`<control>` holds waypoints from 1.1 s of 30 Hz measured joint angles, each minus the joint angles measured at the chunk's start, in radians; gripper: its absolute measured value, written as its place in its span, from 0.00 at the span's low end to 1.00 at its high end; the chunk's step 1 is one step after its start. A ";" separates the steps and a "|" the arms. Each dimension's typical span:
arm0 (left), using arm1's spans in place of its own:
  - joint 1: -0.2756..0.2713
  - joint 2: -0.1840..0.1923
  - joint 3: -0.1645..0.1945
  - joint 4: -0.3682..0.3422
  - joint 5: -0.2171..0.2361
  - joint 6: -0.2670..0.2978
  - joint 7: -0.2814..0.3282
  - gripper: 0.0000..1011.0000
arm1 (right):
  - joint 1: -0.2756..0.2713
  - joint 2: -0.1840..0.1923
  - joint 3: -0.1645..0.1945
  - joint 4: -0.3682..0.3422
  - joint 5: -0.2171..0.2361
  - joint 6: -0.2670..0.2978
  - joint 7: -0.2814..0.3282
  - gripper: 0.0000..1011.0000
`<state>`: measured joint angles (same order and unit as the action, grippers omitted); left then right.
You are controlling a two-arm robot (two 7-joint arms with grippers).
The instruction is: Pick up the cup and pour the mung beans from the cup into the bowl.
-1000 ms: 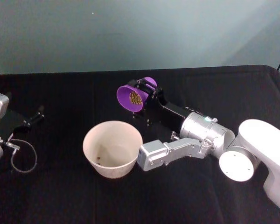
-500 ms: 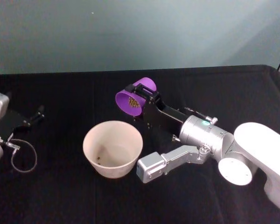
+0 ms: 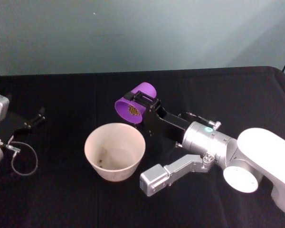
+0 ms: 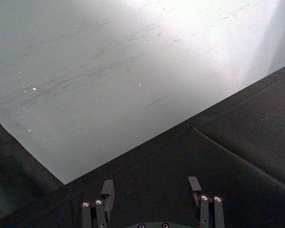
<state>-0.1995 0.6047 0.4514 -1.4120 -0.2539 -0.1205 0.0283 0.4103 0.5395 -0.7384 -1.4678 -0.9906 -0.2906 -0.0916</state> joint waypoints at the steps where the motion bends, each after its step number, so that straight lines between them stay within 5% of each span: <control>1: 0.000 0.000 0.000 0.000 0.000 0.000 0.000 1.00 | 0.000 0.003 -0.003 -0.003 -0.006 0.000 -0.003 0.72; 18: 0.000 0.000 0.000 0.000 0.000 0.000 0.000 1.00 | 0.015 0.023 -0.040 -0.011 -0.075 0.022 -0.036 0.72; 33: 0.000 0.000 0.000 0.000 0.000 0.000 0.000 1.00 | 0.034 0.044 -0.093 -0.008 -0.180 0.066 -0.104 0.72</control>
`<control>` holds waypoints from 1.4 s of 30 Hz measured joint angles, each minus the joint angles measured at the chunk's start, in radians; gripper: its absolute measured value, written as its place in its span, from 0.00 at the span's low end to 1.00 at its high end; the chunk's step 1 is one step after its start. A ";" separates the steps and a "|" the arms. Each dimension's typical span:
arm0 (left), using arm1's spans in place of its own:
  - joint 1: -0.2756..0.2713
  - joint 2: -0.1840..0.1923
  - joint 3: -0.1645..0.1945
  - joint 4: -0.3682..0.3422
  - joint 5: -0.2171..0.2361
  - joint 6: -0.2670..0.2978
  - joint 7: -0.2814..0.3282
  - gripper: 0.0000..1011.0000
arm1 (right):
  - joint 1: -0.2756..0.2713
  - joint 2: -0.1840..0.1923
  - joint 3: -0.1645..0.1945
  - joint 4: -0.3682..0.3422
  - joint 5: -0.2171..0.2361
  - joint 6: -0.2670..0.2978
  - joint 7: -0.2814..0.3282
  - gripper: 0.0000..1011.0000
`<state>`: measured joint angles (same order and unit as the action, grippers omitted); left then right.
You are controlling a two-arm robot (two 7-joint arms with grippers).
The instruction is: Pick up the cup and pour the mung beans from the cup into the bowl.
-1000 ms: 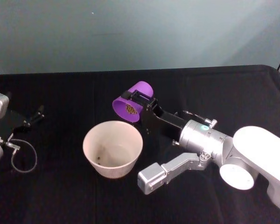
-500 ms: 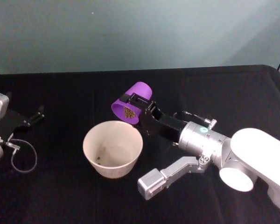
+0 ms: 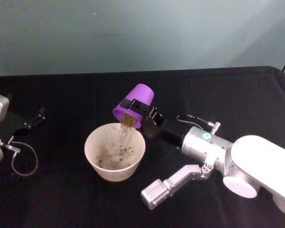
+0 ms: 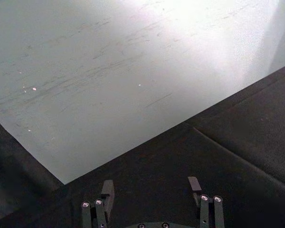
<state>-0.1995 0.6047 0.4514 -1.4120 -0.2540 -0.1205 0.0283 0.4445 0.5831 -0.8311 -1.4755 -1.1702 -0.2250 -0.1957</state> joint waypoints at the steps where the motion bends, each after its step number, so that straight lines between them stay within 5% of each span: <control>1: 0.000 0.000 0.000 0.000 0.000 0.000 0.000 1.00 | 0.001 0.001 -0.003 0.001 -0.005 0.001 -0.006 0.72; 34: 0.000 0.000 0.000 0.000 0.000 0.000 0.000 1.00 | 0.065 0.027 -0.104 0.037 -0.186 0.108 -0.147 0.72; 39: 0.000 0.000 0.000 0.000 0.000 0.000 0.000 1.00 | 0.068 0.028 -0.105 0.040 -0.181 0.112 -0.160 0.72; 42: 0.000 0.000 0.000 0.000 0.000 0.000 0.000 1.00 | 0.062 0.025 -0.087 0.038 -0.120 0.086 -0.160 0.72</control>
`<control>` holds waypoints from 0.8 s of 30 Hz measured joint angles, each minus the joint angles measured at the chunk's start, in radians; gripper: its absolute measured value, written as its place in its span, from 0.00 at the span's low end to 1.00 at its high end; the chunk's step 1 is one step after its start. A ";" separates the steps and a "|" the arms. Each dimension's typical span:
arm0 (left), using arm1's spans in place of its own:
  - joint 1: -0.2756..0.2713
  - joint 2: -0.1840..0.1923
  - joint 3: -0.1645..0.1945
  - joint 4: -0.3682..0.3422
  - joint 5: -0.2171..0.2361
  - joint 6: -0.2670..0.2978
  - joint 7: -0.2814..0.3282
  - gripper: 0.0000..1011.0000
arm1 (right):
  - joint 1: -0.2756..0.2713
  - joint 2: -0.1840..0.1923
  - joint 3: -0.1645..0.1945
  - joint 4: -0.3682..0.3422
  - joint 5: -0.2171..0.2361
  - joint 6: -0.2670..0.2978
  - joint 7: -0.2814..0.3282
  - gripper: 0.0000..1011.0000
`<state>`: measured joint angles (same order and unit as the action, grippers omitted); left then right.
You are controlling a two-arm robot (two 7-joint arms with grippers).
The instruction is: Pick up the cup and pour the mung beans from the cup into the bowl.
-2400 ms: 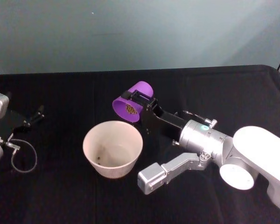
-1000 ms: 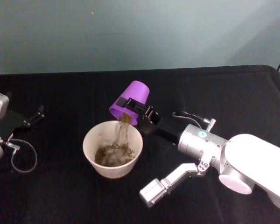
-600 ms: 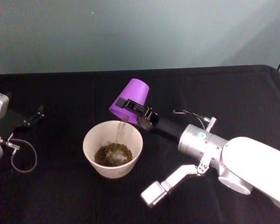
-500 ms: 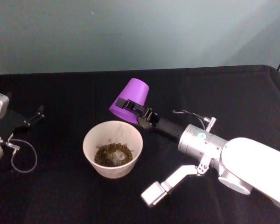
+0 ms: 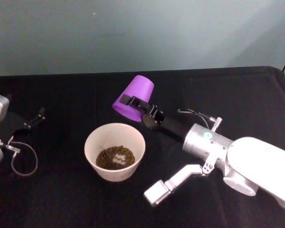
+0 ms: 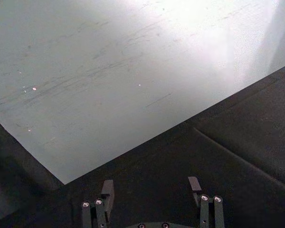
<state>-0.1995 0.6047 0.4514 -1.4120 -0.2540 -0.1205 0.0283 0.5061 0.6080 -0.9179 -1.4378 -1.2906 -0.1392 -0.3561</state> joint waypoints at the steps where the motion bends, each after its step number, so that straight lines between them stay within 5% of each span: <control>1: 0.000 0.000 0.000 0.000 0.000 0.000 0.000 1.00 | -0.002 -0.001 0.006 -0.001 0.018 -0.010 0.000 0.72; 8: 0.000 0.000 0.000 0.000 0.000 0.000 0.000 1.00 | -0.028 -0.022 0.087 0.010 0.254 -0.124 0.031 0.72; 11: 0.000 0.000 0.000 0.000 0.000 0.000 0.000 1.00 | -0.037 -0.048 0.148 0.047 0.482 -0.205 0.120 0.72; 14: 0.000 0.000 0.000 0.000 0.000 0.000 0.000 1.00 | -0.040 -0.070 0.188 0.077 0.634 -0.236 0.199 0.72; 16: 0.000 0.000 0.000 0.000 0.000 0.000 0.000 1.00 | -0.042 -0.094 0.234 0.107 0.820 -0.252 0.304 0.72; 17: 0.000 0.000 0.000 0.000 0.000 0.000 0.000 1.00 | -0.042 -0.094 0.234 0.107 0.820 -0.252 0.304 0.72; 18: 0.000 0.000 0.000 0.000 0.000 0.000 0.000 1.00 | -0.044 -0.106 0.258 0.119 0.915 -0.253 0.360 0.72; 20: 0.000 0.000 0.000 0.000 0.000 0.000 0.000 1.00 | -0.046 -0.120 0.288 0.133 1.034 -0.244 0.433 0.72; 23: 0.000 0.000 0.000 0.000 0.000 0.000 0.000 1.00 | -0.049 -0.134 0.315 0.146 1.137 -0.222 0.497 0.72; 24: 0.000 0.000 0.000 0.000 0.000 0.000 0.000 1.00 | -0.049 -0.143 0.333 0.155 1.202 -0.204 0.543 0.72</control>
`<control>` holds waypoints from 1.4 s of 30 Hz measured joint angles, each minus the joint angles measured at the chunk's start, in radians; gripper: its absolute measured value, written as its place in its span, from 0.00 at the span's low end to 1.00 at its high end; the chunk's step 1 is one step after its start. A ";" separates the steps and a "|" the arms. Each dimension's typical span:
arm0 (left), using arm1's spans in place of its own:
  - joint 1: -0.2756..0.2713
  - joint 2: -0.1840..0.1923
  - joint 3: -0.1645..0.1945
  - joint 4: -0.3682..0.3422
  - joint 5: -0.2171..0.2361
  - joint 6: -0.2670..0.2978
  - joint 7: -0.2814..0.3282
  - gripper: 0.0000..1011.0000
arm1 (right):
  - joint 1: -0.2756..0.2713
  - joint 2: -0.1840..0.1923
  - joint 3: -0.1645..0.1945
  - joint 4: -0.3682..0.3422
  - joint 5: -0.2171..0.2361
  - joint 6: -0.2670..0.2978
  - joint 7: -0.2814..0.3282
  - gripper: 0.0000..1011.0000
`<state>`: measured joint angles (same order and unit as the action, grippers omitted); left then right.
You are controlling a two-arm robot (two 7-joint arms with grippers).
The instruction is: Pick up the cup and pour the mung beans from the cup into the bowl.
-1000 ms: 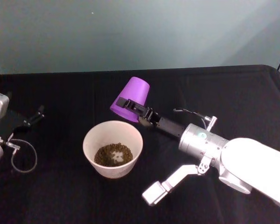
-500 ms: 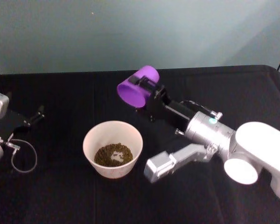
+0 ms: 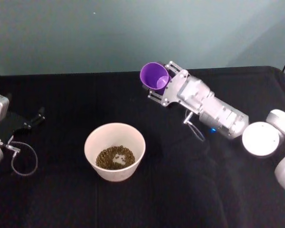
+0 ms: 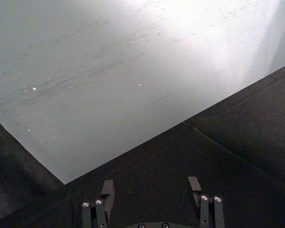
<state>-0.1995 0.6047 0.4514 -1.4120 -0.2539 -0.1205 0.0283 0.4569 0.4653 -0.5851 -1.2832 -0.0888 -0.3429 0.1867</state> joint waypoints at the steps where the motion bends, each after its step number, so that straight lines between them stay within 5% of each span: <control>1: 0.000 0.000 0.000 0.000 0.000 0.000 0.000 1.00 | 0.000 -0.009 0.016 0.011 0.059 0.020 0.042 0.72; 6: 0.000 0.000 0.000 0.000 0.000 0.000 0.000 1.00 | 0.005 -0.032 0.064 0.043 0.220 0.097 0.155 0.72; 9: 0.000 0.000 0.000 0.000 0.000 0.000 0.000 1.00 | 0.011 -0.051 0.109 0.077 0.354 0.174 0.260 0.72; 14: 0.000 0.000 0.000 0.000 0.000 0.000 0.000 1.00 | 0.017 -0.071 0.154 0.115 0.476 0.279 0.362 0.72; 21: 0.000 0.000 0.000 0.000 0.000 0.000 0.000 1.00 | 0.028 -0.072 0.154 0.143 0.506 0.334 0.411 0.72; 42: 0.000 0.000 0.000 0.000 0.000 0.000 0.000 1.00 | 0.027 -0.072 0.153 0.146 0.510 0.304 0.424 0.72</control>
<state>-0.1995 0.6047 0.4514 -1.4120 -0.2539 -0.1205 0.0283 0.4840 0.3938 -0.4321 -1.1369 0.4214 -0.0385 0.6108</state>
